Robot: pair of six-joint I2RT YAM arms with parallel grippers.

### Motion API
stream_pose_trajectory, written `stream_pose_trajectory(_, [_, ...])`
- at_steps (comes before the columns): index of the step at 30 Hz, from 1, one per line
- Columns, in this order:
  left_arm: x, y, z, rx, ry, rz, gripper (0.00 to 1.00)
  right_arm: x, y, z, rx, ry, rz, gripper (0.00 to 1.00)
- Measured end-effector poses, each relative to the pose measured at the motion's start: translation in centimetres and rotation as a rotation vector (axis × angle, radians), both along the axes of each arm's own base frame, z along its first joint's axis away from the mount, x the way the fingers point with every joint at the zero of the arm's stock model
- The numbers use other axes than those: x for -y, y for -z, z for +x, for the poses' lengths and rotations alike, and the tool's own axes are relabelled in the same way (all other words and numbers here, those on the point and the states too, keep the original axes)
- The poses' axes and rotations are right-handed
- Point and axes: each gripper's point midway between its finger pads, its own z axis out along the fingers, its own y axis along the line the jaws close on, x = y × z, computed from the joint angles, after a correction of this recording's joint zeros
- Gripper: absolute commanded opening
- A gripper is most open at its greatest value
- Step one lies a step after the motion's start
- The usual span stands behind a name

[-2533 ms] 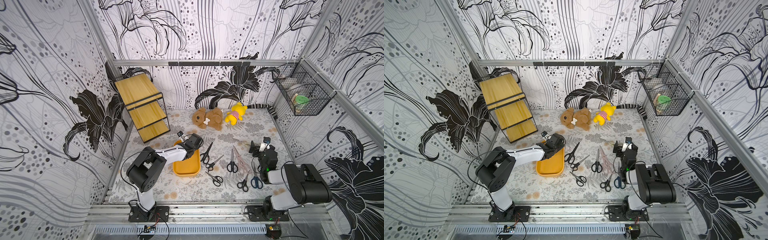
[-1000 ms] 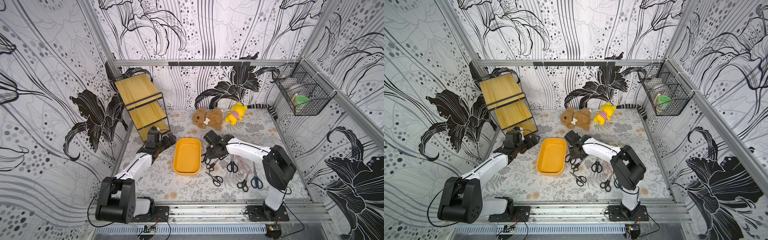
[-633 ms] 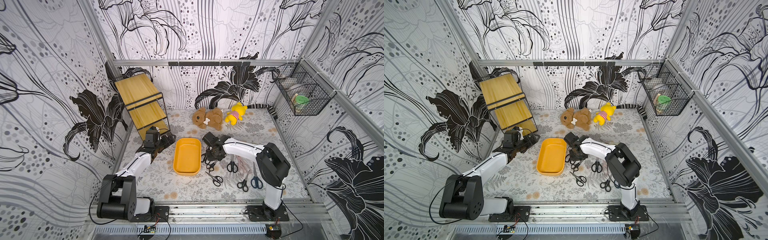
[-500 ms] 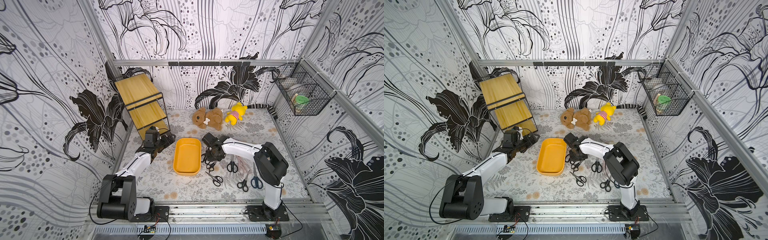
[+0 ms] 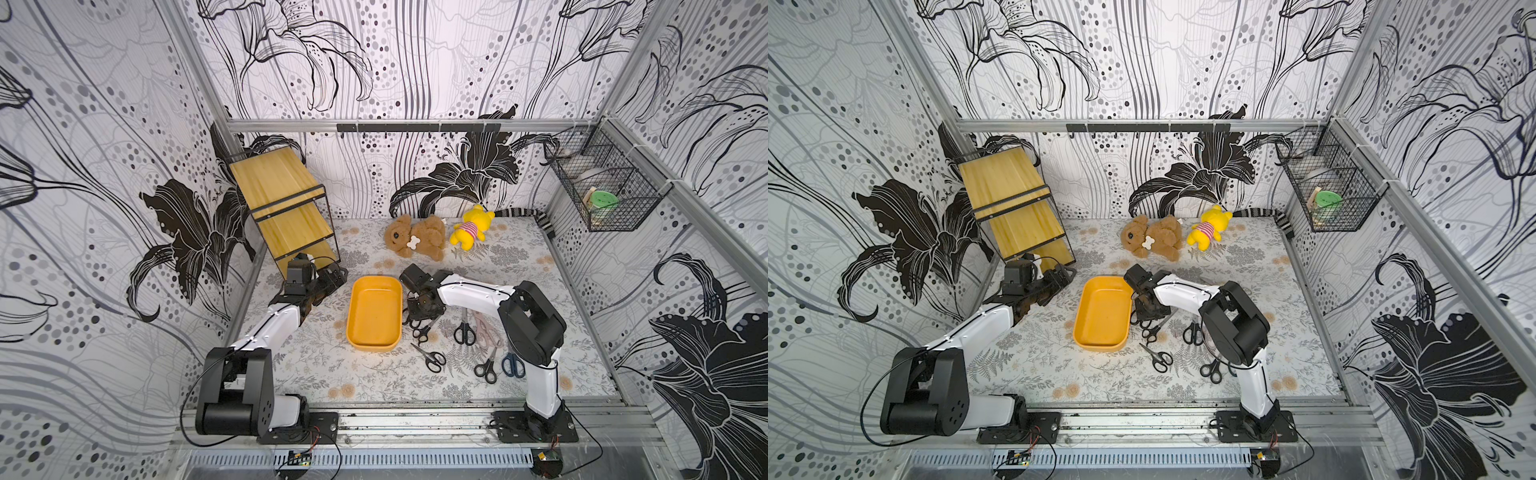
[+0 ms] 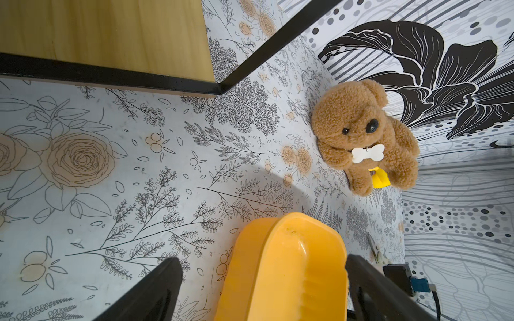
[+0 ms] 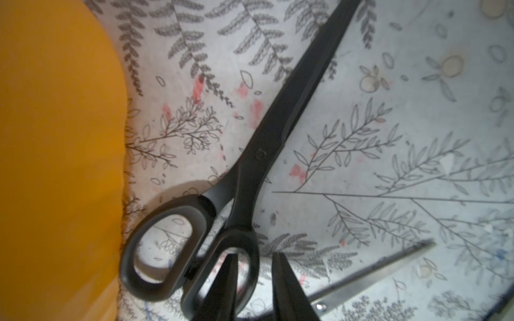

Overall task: Put the scissors into the storage box
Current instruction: Pick up the scissors from the center of the board.

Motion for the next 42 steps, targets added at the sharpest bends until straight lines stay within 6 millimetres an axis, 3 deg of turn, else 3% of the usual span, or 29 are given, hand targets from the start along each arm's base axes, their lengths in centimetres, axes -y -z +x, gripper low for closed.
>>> stream_pose_trajectory(29, [-0.6, 0.1, 0.2, 0.000, -0.017, -0.049, 0.97, 0.9, 0.0, 0.9, 0.043, 0.035, -0.051, 0.00])
stream_pose_trajectory(34, [-0.6, 0.3, 0.2, -0.004, -0.017, -0.065, 0.96, 0.9, -2.0, 1.7, 0.084, 0.041, -0.060, 0.00])
stream_pose_trajectory(42, [-0.4, 0.4, 0.1, -0.008, -0.014, -0.076, 0.96, 0.1, -8.5, 2.6, 0.185, 0.044, 0.035, 0.00])
